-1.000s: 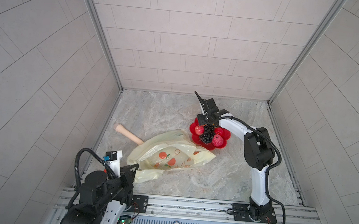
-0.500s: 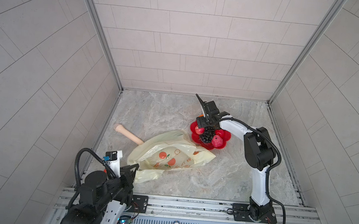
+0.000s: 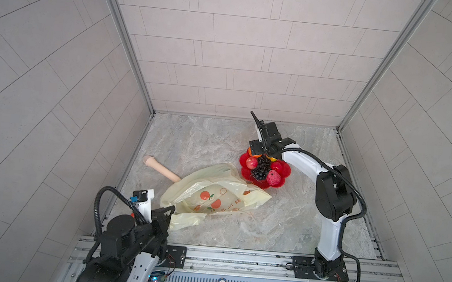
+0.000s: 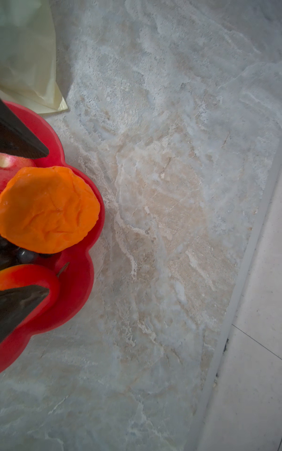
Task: Take fruits out of the plastic bag
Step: Place the fake fruit on the plate.
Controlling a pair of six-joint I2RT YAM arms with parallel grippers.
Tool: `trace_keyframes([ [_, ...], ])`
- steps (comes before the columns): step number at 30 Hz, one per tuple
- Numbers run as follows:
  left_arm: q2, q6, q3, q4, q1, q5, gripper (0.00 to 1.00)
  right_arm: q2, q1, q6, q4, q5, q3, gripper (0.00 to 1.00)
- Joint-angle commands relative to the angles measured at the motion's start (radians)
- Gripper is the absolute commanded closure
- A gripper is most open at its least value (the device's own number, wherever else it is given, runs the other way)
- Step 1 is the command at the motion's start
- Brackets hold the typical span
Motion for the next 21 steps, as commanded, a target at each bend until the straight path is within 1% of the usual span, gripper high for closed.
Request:
trace_keyframes([
  [1,-0.012,0.003,-0.007,0.018,0.009,0.01,1.0,-0.004,0.009,-0.004,0.001,-0.033,0.024,0.31],
  [2,-0.012,0.003,-0.007,0.018,0.013,0.009,1.0,0.003,0.011,-0.003,-0.006,-0.037,0.036,0.35],
  [4,-0.012,0.005,-0.007,0.017,0.014,0.008,1.0,0.008,0.015,-0.005,-0.02,-0.036,0.051,0.39],
  [7,-0.012,0.004,-0.006,0.018,0.014,0.007,1.0,-0.02,0.018,-0.002,-0.022,-0.04,0.043,0.4],
  [10,-0.012,0.006,-0.004,0.029,0.016,0.03,1.0,-0.09,0.019,-0.002,-0.043,-0.044,0.03,0.4],
  [12,-0.012,0.009,-0.012,0.06,0.014,0.089,1.0,-0.16,0.022,-0.003,-0.056,-0.045,0.01,0.4],
  [14,-0.012,0.03,-0.02,0.098,0.013,0.183,1.0,-0.248,0.031,-0.003,-0.076,-0.057,-0.017,0.4],
  [15,-0.012,0.03,-0.019,0.106,0.013,0.212,1.0,-0.29,0.037,-0.006,-0.083,-0.07,-0.031,0.41],
  [19,-0.004,0.016,-0.009,0.115,0.013,0.317,1.0,-0.46,0.102,-0.027,-0.125,-0.093,-0.109,0.41],
  [21,0.012,0.022,-0.001,0.096,0.014,0.362,1.0,-0.533,0.136,-0.048,-0.13,-0.17,-0.152,0.42],
])
